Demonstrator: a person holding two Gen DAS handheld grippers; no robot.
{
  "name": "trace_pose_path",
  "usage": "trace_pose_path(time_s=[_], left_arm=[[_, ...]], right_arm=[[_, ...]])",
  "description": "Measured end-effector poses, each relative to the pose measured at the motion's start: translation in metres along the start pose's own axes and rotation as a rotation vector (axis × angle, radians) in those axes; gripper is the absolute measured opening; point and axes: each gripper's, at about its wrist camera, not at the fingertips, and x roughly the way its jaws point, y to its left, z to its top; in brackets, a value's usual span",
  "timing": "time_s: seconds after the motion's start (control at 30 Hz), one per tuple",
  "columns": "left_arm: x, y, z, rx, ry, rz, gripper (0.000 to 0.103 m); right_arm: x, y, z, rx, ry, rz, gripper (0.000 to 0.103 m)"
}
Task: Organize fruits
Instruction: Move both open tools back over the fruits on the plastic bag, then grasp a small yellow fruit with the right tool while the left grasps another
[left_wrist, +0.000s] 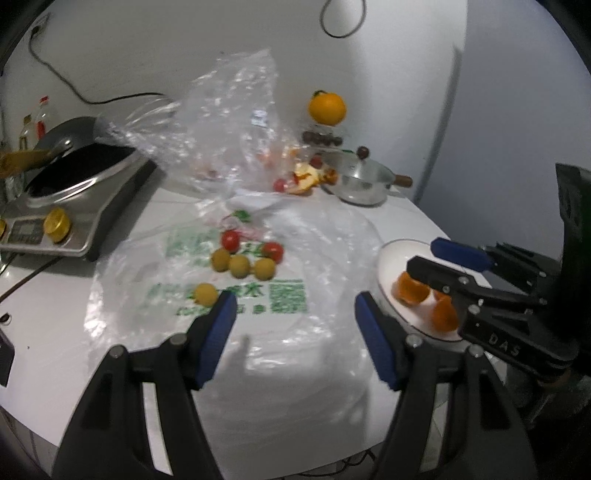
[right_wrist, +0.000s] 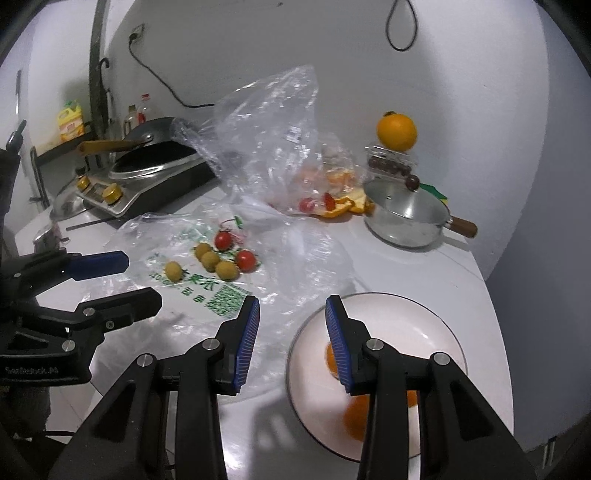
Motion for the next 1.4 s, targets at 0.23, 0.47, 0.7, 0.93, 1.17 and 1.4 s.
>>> trace_pose_path(time_s=[0.23,0.47,0.7,0.93,1.17,1.4], left_arm=[[-0.004,0.029,-0.004,-0.033,-0.006,0.027,0.068],[-0.003,0.056,-0.007,-0.06,-0.018,0.07,0.068],[0.001,0.074,-0.007,-0.054,-0.032,0.114,0.068],[0.01,0.088,-0.006,-0.055,-0.027,0.131,0.068],[0.023,0.097,-0.002,-0.051,-0.019,0.136,0.068],[0.035,0.099,0.006,-0.033,-0.018,0.128,0.068]], right_arm=[[0.01,0.025,0.008,-0.028,0.011,0.023,0.039],[0.027,0.048,0.017,-0.054,0.031,0.055,0.039],[0.045,0.063,0.024,-0.071,0.053,0.072,0.039],[0.065,0.069,0.028,-0.074,0.078,0.079,0.039],[0.09,0.07,0.031,-0.065,0.107,0.084,0.039],[0.116,0.068,0.034,-0.05,0.136,0.091,0.039]])
